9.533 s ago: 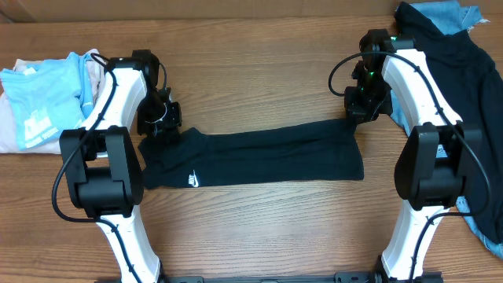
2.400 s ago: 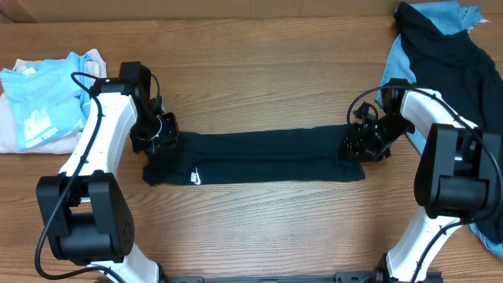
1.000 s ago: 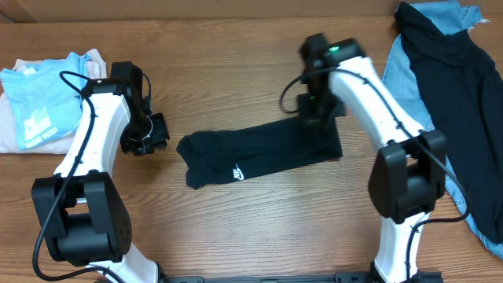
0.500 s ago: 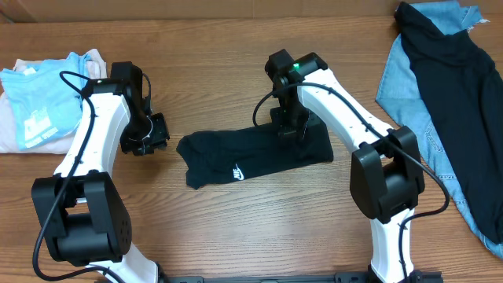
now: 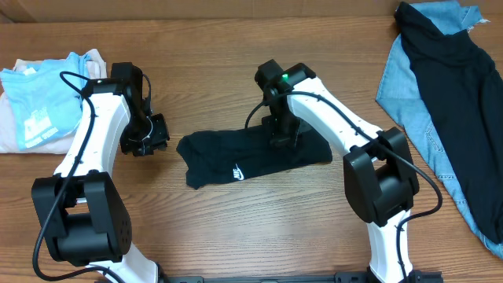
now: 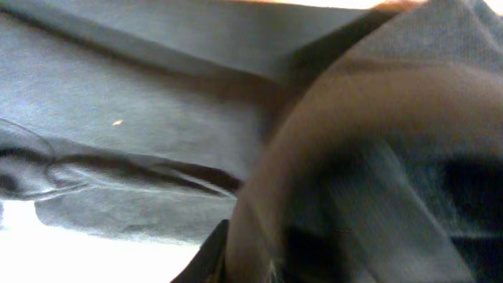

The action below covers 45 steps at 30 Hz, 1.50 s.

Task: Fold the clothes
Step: 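Fold the right end leftward over the strip with the right gripper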

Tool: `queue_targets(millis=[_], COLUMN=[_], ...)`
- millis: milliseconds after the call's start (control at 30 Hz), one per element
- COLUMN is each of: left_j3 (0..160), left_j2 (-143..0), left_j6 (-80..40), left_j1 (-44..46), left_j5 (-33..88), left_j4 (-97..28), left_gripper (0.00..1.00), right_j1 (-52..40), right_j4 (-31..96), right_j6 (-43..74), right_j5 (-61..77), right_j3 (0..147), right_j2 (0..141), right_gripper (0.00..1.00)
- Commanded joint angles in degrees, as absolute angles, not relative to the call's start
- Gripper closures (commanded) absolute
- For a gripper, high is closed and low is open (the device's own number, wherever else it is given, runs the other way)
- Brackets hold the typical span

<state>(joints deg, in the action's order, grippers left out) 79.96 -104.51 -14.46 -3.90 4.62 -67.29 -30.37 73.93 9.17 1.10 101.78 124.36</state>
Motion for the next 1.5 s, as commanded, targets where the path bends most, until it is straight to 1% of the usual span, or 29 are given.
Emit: queue_targets(millis=[0, 167, 367, 600, 667, 767, 867, 967, 1000, 1067, 1133, 1167, 1200, 1267, 1467], left_j3=[80.8, 80.8, 80.8, 80.8, 80.8, 80.8, 80.8, 80.8, 80.8, 80.8, 80.7, 80.6, 80.3, 79.2, 73.1], left_j2=[-103.4, -103.4, -103.4, -103.4, -103.4, -103.4, -103.4, -103.4, -103.4, -103.4, -103.5, -103.5, -103.5, -103.6, -103.8], left_j6=[-14.2, -14.2, -14.2, -14.2, -14.2, -14.2, -14.2, -14.2, -14.1, -13.3, -12.0, -11.7, -11.8, -11.8, -11.8], left_j1=[-4.1, -4.1, -4.1, -4.1, -4.1, -4.1, -4.1, -4.0, -4.0, -4.0, -3.8, -3.7, -3.4, -2.9, -1.1], left_j5=[4.1, 4.5, 4.5, 4.5, 4.5, 4.5, 4.5, 4.8, 5.9, 8.8, 11.7, 13.1, 14.1, 15.0, 18.9], left_j4=[-67.5, -68.0, -68.2, -68.2, -68.3, -68.5, -68.8, -68.9, -68.9, -68.6, -68.1, -67.7, -67.0, -65.8, -59.7], left_gripper=[0.66, 0.59, 0.58, 0.56, 0.55, 0.55, 0.54, 0.46, 0.42, 0.36, 0.34, 0.33, 0.32, 0.30, 0.29], right_j1=[-30.8, -30.3, -30.2, -29.9, -29.5, -28.5, -27.1, -25.4, -24.8, -23.4, -22.1, -21.4, -20.6, -19.0, -15.1], right_j4=[73.5, 73.5, 74.1, 76.1, 76.8, 76.8, 76.9, 77.7, 77.9, 77.7, 77.5, 77.5, 77.6, 78.3, 80.5], right_j6=[9.2, 9.2, 7.6, -11.3, -13.5, -12.3, -6.7, -2.7, -1.3, 1.8, 4.0, 4.8, 4.8, 4.8, 4.8], right_j5=[1.5, 1.5, 2.1, 26.3, 28.6, 26.0, 19.3, 13.4, 11.4, 7.5, 4.9, 4.3, 4.3, 4.3, 4.3], right_j3=[101.6, 101.7, 101.7, 101.7, 101.7, 101.7, 102.6, 104.6, 105.4, 106.4, 106.7, 106.7, 106.7, 106.7, 106.5], right_j2=[124.3, 124.3, 123.9, 122.3, 122.2, 122.2, 121.8, 120.2, 119.1, 116.5, 114.0, 113.0, 112.1, 110.8, 110.5], right_gripper=[0.80, 0.77, 0.76, 0.75, 0.75, 0.75, 0.75, 0.75, 0.75, 0.74, 0.73, 0.69, 0.69, 0.68, 0.68])
